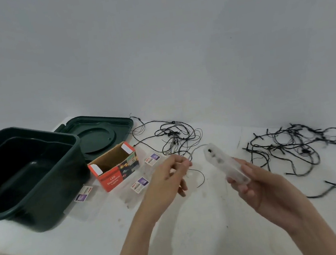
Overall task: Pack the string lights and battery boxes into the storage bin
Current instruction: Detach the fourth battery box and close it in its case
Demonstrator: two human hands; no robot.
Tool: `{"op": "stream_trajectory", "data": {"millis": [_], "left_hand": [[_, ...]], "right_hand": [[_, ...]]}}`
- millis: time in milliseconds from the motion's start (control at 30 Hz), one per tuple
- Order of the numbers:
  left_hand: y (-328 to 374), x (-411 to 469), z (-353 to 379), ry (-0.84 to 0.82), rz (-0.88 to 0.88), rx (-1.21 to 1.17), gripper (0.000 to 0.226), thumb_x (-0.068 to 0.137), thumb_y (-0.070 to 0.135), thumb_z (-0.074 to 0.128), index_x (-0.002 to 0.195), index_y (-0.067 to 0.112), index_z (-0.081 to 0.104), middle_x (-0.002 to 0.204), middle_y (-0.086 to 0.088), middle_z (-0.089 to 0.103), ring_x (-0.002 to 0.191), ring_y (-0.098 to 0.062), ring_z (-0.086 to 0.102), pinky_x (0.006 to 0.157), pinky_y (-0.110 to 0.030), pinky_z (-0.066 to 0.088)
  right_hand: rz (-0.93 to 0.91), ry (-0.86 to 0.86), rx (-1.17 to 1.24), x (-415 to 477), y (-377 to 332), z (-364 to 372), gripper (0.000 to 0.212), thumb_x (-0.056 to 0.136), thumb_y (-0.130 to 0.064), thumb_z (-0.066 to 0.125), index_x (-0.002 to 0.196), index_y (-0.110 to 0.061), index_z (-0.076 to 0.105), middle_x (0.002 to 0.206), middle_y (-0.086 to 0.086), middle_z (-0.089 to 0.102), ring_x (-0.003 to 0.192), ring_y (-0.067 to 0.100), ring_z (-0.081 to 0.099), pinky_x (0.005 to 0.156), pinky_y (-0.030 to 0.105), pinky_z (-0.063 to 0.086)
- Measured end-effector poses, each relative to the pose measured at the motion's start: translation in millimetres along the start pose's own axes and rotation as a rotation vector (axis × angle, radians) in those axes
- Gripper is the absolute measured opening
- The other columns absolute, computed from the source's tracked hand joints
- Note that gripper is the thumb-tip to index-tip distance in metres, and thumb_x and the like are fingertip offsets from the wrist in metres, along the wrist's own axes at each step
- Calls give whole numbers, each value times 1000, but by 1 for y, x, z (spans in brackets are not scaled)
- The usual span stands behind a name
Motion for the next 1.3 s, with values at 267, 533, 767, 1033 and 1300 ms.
{"op": "stream_trajectory", "data": {"millis": [267,533,767,1033,1300], "left_hand": [[22,-20,65,-80,188,104,14,95,33,50,96,29,64,67,14,60,46,-6,50,48,-14,37],[60,-30,53,121,650,897,28,85,38,41,74,26,64,62,10,56,48,-11,53,42,-25,45],[64,-14,52,-84,443,497,19,92,34,54,74,33,59,70,14,57,65,-5,50,57,-13,36],[46,-11,69,-297,100,-230,20,68,11,54,70,21,70,53,0,51,44,-12,35,45,-18,30],[50,-11,72,-180,106,-83,22,75,13,49,72,22,69,42,8,41,41,-8,31,43,-17,26]], "right_hand": [[-795,411,-504,-27,-30,24,23,78,-2,67,92,-17,57,68,1,66,61,16,66,62,24,56],[-1016,450,-1673,-34,-52,13,29,80,3,65,98,-19,70,81,-14,60,78,2,51,72,4,35],[-198,-68,-983,-32,-42,-5,22,66,-9,67,83,-22,71,67,1,59,59,13,50,55,20,41],[-261,-166,-363,-28,-34,-7,54,60,-12,84,111,-18,67,71,14,61,61,24,57,56,28,48],[-273,-127,-480,-30,-39,-5,64,54,-27,89,113,-13,68,83,19,66,68,27,62,64,32,53]]}}
Point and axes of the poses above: each hand's wrist, its own x-axis towards the middle knuckle, its own z-axis out of the palm, y = z × x, the point moved 5 cm from there along x, towards the middle knuckle
